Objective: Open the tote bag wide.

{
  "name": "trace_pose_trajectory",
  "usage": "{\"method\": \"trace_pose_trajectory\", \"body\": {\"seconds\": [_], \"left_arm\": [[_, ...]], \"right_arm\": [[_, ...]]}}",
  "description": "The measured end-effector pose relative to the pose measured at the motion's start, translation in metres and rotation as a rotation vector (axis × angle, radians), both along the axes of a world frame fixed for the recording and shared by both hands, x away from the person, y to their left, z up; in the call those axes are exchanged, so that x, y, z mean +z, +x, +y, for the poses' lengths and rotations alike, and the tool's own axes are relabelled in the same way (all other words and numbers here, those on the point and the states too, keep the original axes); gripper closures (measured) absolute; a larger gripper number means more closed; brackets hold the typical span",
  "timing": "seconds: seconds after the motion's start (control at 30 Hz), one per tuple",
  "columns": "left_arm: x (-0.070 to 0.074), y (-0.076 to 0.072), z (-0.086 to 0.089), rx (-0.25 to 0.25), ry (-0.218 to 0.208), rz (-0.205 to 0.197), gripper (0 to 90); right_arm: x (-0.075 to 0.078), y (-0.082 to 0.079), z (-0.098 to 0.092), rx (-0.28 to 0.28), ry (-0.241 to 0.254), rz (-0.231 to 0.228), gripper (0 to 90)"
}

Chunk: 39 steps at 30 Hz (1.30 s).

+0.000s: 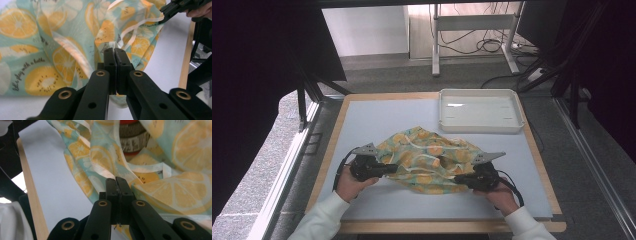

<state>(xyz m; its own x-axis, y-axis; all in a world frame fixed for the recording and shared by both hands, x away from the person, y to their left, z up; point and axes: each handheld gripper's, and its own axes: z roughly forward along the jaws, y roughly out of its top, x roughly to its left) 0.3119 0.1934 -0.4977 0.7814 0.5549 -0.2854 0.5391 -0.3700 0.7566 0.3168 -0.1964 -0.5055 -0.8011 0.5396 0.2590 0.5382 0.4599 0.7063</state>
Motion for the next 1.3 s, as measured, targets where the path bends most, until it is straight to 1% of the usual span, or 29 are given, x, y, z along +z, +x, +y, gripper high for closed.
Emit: {"method": "trace_pose_trajectory", "body": {"seconds": [0.17,0.23,0.3,0.33,0.5,0.63,0.93,1.07,1.17,1.2,1.23,1.27,1.3], "left_arm": [[-0.010,0.001,-0.004,-0.013,0.034,0.020,89.9],[-0.013,0.002,-0.006,-0.017,0.048,0.027,89.9],[-0.015,0.002,-0.006,-0.010,0.065,0.028,89.9],[-0.018,0.003,-0.005,-0.003,0.067,0.032,89.9],[-0.022,0.005,-0.004,0.008,0.071,0.033,90.0],[-0.024,0.006,-0.006,0.006,0.083,0.031,89.6],[-0.029,0.007,-0.008,0.012,0.119,0.027,88.7],[-0.030,0.007,-0.007,0.017,0.118,0.029,87.9],[-0.033,0.008,-0.009,0.016,0.121,0.039,84.9],[-0.033,0.007,-0.010,0.015,0.120,0.039,82.9],[-0.033,0.007,-0.010,0.005,0.126,0.037,77.9],[-0.033,0.007,-0.010,0.001,0.125,0.035,77.9],[-0.033,0.006,-0.011,-0.001,0.125,0.033,75.4]], "right_arm": [[-0.006,0.000,-0.001,-0.004,-0.015,0.025,88.4],[-0.008,0.000,-0.001,-0.002,-0.030,0.033,88.4],[-0.010,0.000,-0.001,-0.005,-0.040,0.039,88.4],[-0.012,0.000,-0.001,-0.008,-0.048,0.039,88.4],[-0.012,0.001,-0.003,-0.018,-0.053,0.033,88.4],[-0.013,0.001,0.000,-0.013,-0.072,0.018,88.4],[-0.014,0.002,-0.001,-0.028,-0.085,0.003,88.2],[-0.015,0.003,-0.001,-0.029,-0.094,-0.002,87.8],[-0.015,0.003,-0.001,-0.031,-0.100,-0.007,86.3],[-0.015,0.003,-0.001,-0.032,-0.104,-0.012,85.8],[-0.015,0.002,0.000,-0.027,-0.111,-0.031,83.0],[-0.015,0.002,0.000,-0.027,-0.111,-0.031,83.0],[-0.014,0.002,0.000,-0.026,-0.111,-0.034,81.7]]}}
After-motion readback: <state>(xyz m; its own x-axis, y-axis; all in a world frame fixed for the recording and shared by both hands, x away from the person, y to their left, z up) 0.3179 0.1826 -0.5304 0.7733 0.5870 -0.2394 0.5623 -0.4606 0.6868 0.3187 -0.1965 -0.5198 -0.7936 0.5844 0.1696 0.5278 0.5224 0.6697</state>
